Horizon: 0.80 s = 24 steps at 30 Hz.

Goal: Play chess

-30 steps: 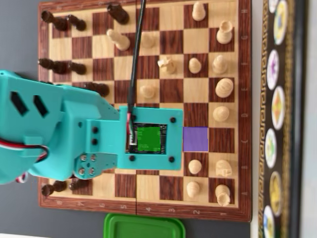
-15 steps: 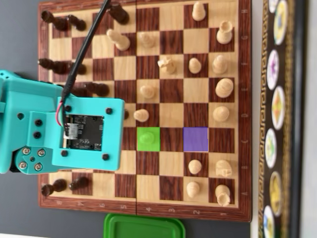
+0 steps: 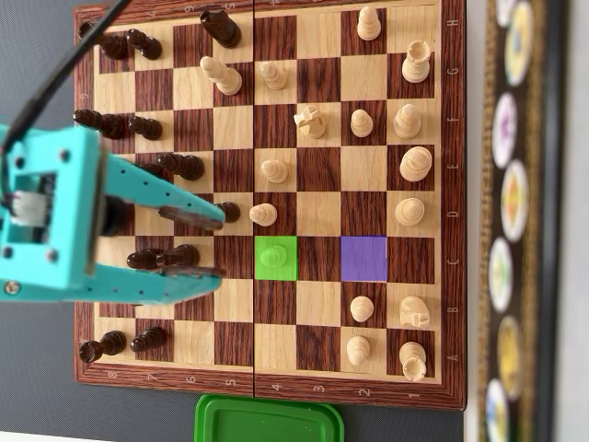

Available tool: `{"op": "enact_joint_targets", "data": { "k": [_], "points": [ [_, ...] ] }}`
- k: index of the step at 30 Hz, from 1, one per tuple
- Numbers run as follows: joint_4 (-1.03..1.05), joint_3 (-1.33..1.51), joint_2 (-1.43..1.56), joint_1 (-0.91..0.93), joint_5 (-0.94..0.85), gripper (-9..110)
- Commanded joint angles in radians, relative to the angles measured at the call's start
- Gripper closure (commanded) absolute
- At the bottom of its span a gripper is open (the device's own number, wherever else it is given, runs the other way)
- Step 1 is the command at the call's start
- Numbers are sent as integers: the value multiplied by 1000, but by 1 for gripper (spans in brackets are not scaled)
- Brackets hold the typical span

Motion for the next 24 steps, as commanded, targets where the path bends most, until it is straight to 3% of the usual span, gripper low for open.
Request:
{"op": "enact_joint_targets", "data": {
  "k": [1, 16, 24],
  "points": [
    [-141, 60, 81, -5, 9, 87],
    [-657, 430, 445, -5, 106, 87],
    [-813, 537, 600, -5, 98, 87]
  ]
}}
